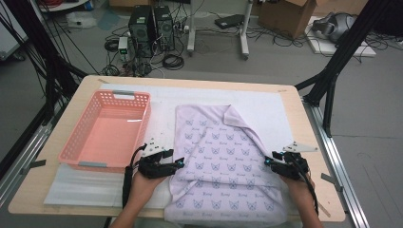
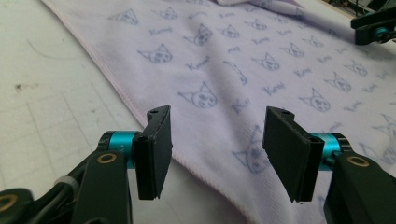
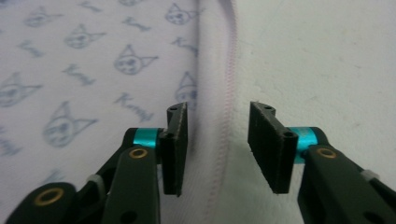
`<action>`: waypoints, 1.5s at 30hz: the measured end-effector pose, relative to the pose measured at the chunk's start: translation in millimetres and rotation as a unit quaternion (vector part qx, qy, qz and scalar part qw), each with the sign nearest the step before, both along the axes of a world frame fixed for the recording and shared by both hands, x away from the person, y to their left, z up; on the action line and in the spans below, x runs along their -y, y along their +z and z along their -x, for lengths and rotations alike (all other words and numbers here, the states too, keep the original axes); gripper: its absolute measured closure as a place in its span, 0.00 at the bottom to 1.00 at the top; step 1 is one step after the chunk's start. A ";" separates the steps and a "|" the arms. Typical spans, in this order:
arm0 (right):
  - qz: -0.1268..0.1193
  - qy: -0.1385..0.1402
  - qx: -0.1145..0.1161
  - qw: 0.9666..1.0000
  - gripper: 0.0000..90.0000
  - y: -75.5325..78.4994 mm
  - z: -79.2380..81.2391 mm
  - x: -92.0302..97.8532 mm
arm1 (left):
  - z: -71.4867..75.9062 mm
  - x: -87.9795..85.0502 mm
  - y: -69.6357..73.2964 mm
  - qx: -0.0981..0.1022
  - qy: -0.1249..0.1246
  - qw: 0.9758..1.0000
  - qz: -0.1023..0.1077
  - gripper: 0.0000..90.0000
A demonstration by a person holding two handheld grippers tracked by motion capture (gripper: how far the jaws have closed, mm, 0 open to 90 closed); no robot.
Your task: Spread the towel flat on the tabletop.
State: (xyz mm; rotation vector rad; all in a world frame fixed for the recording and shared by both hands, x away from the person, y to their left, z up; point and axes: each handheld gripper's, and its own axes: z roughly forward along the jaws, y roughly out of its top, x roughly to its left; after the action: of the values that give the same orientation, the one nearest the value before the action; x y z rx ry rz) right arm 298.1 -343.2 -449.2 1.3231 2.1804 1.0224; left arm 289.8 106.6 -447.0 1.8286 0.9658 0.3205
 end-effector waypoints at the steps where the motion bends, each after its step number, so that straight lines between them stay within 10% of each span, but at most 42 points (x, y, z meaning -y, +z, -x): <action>1: -0.005 0.001 0.001 1.000 0.84 -0.3 -0.5 0.9 | -1.7 -0.8 -0.3 -0.001 0.005 1.000 0.003 0.47; 13: 0.013 0.005 -0.028 1.000 0.95 7.4 37.6 27.7 | 1.7 2.6 -3.0 -0.012 -0.001 1.000 -0.003 0.47; 16: 0.007 0.002 -0.019 1.000 0.71 7.2 40.7 29.8 | 0.3 2.1 -3.5 -0.019 0.000 1.000 -0.001 0.46; 22: -0.023 0.003 0.026 0.999 0.61 15.0 34.5 24.1 | -3.0 3.1 -4.4 -0.034 0.006 0.999 -0.007 0.46; 34: 0.021 0.082 0.034 0.996 0.66 21.4 -43.0 -40.3 | -2.2 17.9 -5.2 -0.031 0.013 0.996 -0.080 0.69; 38: 0.036 0.099 0.034 0.994 0.70 24.7 -69.4 -61.5 | -2.4 17.2 -5.3 -0.033 0.013 0.996 -0.076 0.94; 45: 0.106 0.110 0.023 0.988 0.68 15.0 -106.6 -98.9 | 5.8 8.9 -4.9 -0.048 0.008 0.997 -0.064 0.96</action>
State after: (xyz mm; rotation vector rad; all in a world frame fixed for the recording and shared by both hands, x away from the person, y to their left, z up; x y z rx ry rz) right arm 404.7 -244.2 -434.2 0.9720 2.3634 0.8583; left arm 284.0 97.7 -451.9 1.9687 1.0472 0.3119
